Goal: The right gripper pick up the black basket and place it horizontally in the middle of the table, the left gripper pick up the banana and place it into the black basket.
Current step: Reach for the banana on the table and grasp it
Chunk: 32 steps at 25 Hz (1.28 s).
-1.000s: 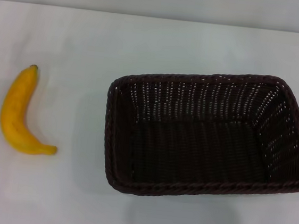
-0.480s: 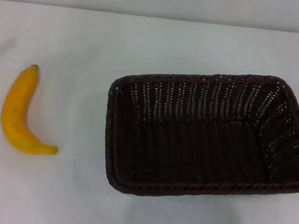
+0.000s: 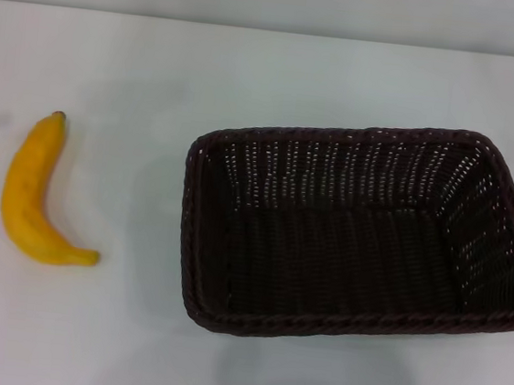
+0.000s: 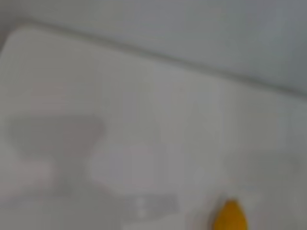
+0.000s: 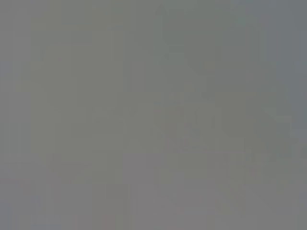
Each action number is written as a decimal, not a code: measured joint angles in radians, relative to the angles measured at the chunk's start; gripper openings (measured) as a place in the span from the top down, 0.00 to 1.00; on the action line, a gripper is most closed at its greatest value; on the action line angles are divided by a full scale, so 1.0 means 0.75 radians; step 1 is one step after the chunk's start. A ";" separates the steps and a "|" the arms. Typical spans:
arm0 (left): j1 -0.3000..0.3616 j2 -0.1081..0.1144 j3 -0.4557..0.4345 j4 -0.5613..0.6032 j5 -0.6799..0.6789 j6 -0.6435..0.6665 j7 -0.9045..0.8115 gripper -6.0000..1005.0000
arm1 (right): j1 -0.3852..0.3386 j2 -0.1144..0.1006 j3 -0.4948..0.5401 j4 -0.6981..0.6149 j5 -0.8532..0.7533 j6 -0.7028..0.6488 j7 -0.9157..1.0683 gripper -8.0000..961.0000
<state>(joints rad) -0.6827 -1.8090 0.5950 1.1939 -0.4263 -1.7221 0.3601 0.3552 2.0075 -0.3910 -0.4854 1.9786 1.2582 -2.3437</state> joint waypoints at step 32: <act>-0.292 -0.165 0.155 -0.611 0.388 0.228 -0.092 0.20 | 0.060 0.003 0.022 0.032 0.035 -0.141 -0.178 0.41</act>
<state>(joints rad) -0.9019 -1.9324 0.7109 0.7354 -0.1354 -1.5511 0.2908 0.4004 2.0095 -0.3746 -0.4617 2.0051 1.1525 -2.4769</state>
